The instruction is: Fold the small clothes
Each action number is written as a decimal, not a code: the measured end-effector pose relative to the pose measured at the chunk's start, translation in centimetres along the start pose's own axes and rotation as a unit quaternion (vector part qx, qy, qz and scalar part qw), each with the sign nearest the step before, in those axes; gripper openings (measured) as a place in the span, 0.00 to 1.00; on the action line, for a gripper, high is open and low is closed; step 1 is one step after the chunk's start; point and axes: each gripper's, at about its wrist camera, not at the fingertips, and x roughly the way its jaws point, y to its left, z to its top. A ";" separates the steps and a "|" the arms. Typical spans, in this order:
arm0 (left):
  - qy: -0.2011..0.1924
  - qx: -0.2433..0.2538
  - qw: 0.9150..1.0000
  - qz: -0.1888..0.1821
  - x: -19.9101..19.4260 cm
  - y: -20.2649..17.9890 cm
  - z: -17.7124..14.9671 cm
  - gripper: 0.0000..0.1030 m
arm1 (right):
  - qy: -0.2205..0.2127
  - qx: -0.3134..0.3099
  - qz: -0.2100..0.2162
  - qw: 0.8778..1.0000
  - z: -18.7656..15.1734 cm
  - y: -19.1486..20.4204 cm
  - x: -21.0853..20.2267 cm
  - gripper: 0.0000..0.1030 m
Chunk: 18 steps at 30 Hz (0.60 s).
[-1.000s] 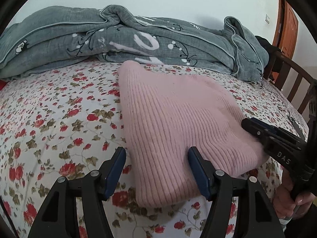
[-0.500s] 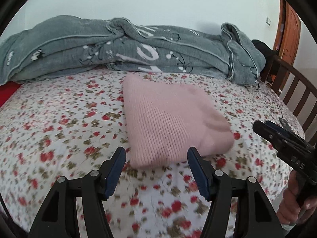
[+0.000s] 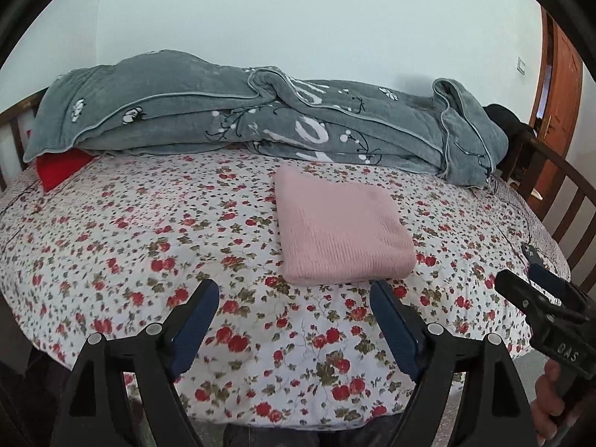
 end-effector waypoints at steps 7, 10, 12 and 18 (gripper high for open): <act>-0.010 0.001 1.000 0.007 -1.8 -0.5 0.0 0.80 | -0.002 -0.006 -0.019 1.000 0.3 0.0 -1.7 0.97; -0.013 0.008 1.000 0.010 -2.3 -1.0 0.1 0.80 | -0.006 -0.005 -0.020 1.000 0.2 -0.3 -2.4 0.97; -0.014 0.013 1.000 0.013 -2.4 -1.3 0.2 0.80 | -0.006 -0.007 -0.021 1.000 0.0 -0.4 -2.6 0.97; -0.018 0.013 1.000 0.010 -2.7 -1.8 0.2 0.80 | -0.010 -0.009 -0.023 1.000 -0.2 -0.3 -3.2 0.97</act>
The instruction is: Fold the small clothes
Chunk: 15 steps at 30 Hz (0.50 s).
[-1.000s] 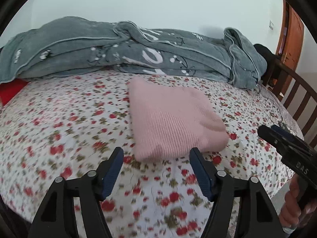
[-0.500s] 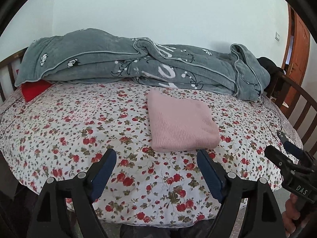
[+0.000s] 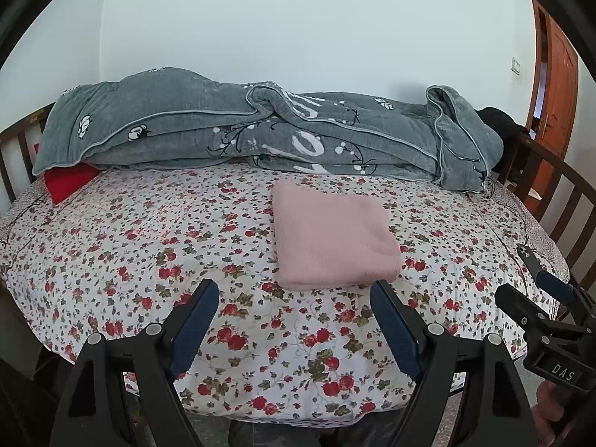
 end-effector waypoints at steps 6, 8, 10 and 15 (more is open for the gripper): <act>-0.001 0.000 1.000 0.005 -0.1 -0.1 -0.1 0.80 | -0.001 0.002 0.001 1.000 0.1 -0.1 -0.2 0.97; 0.000 -0.001 1.000 0.004 -0.1 0.0 -0.1 0.80 | -0.002 0.003 -0.001 1.000 0.1 -0.1 -0.2 0.97; 0.001 -0.005 1.000 0.004 -0.1 0.2 0.0 0.80 | 0.000 0.004 -0.002 1.000 0.1 -0.1 -0.2 0.97; -0.004 -0.008 1.000 0.005 -0.4 0.4 0.1 0.80 | -0.002 0.002 -0.003 1.000 0.1 0.0 -0.4 0.97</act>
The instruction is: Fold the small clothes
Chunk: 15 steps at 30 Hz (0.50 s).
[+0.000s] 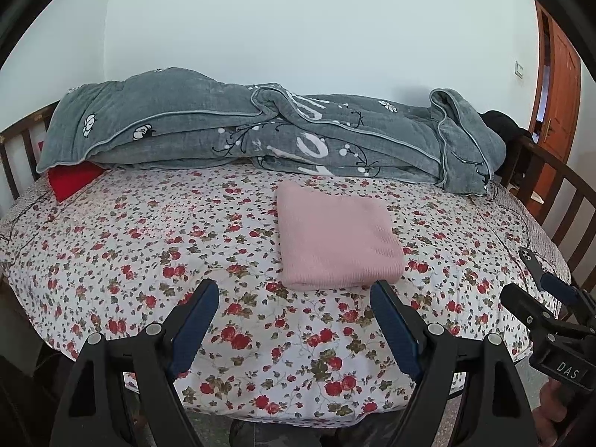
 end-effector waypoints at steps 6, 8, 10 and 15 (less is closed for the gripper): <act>-0.005 -0.001 1.000 0.004 -0.3 0.2 0.1 0.80 | -0.003 -0.001 -0.002 1.000 0.1 0.3 -0.3 0.97; -0.005 -0.001 1.000 0.003 -0.4 0.3 0.1 0.80 | -0.003 -0.002 -0.002 1.000 0.1 0.4 -0.3 0.97; -0.005 0.000 1.000 0.003 -0.4 0.3 0.1 0.80 | -0.004 -0.002 -0.004 1.000 0.1 0.4 -0.4 0.97; -0.006 0.000 1.000 0.005 -0.6 0.3 0.3 0.80 | -0.005 -0.003 -0.004 1.000 0.2 0.4 -0.6 0.97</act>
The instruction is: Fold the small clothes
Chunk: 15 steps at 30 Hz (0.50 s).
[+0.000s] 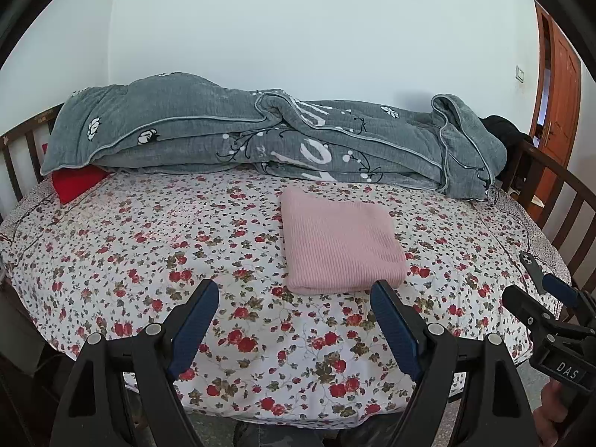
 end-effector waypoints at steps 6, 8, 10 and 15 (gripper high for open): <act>-0.001 -0.001 1.000 0.002 -0.1 -0.2 0.0 0.80 | -0.001 0.001 0.000 1.000 0.0 0.0 -0.1 0.97; -0.002 -0.003 1.000 0.002 -0.2 -0.2 0.0 0.80 | -0.002 0.002 0.001 1.000 0.0 0.0 -0.1 0.97; -0.002 -0.003 1.000 0.003 -0.2 -0.2 0.0 0.80 | -0.002 0.002 0.001 1.000 0.0 -0.1 -0.2 0.97; -0.004 -0.004 1.000 0.007 -0.5 -0.2 0.0 0.80 | -0.002 0.002 0.001 1.000 0.0 -0.1 -0.3 0.97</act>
